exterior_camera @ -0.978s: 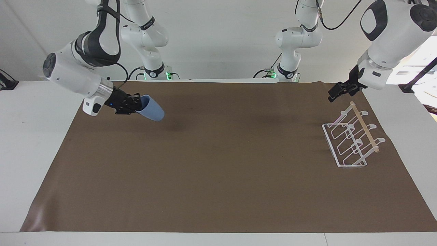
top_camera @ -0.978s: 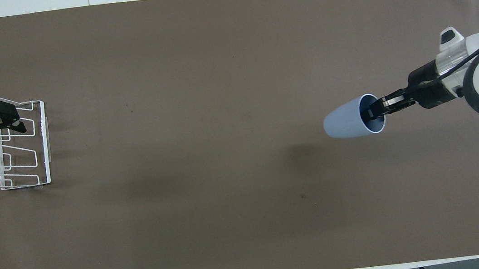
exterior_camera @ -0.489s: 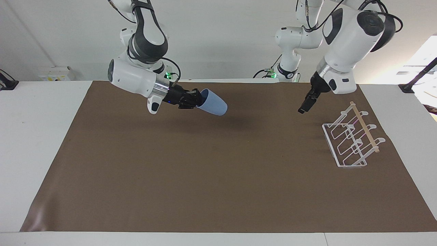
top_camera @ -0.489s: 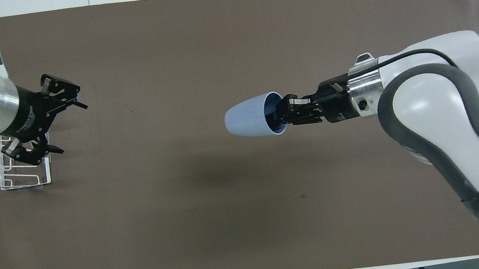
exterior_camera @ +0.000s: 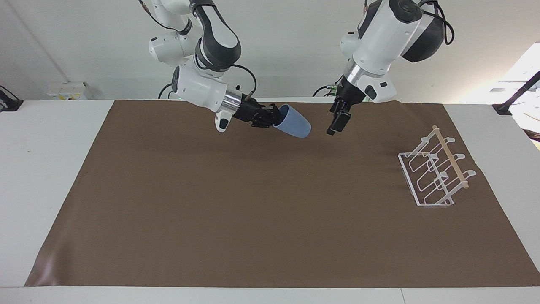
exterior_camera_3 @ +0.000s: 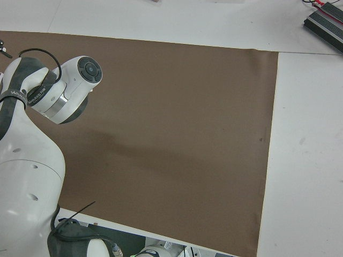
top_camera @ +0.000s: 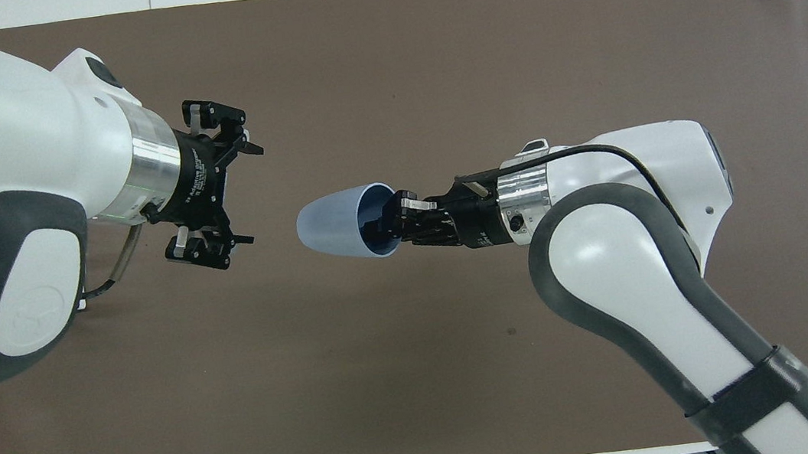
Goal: Hang cup on cup holder
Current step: 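Grasp the cup with the left gripper from the right gripper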
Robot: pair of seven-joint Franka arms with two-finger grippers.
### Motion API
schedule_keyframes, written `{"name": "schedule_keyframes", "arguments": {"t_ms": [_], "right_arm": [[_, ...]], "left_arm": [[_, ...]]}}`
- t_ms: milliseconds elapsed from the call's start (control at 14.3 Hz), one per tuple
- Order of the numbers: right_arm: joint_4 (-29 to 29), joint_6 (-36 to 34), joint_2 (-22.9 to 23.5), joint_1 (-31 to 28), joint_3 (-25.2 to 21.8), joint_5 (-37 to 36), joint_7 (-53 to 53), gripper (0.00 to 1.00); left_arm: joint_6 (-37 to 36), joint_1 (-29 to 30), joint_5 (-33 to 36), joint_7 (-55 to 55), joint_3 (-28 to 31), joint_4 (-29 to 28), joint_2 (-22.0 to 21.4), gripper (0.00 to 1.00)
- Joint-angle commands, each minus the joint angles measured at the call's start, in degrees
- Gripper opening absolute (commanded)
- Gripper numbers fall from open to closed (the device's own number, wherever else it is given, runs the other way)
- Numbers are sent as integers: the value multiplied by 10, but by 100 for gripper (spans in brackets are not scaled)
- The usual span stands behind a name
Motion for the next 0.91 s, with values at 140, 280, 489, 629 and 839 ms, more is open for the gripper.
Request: {"name": "schedule_keyframes", "arguments": {"t_ms": [140,280,489,629,839], "right_arm": [[-19,36,-15,26,-2,14,12,0],[-19,36,-15,26,-2,14,15,0],[-21,36,-16,26,-2,14,14,0],[-21,36,-15,26,-2,14,15,0],[-21,36,-15,26,-2,14,15,0]], "left_arm": [[25,-41,-24,-64,8,6,34,100],[26,-50,-36,-66,8,-4,40,100],[10,-56,-51,-73,8,-11,38,100],[-2,-60,-53,-74,7,-13,36,100],[-10,-70,-62,-75,7,-31,33,100]]}}
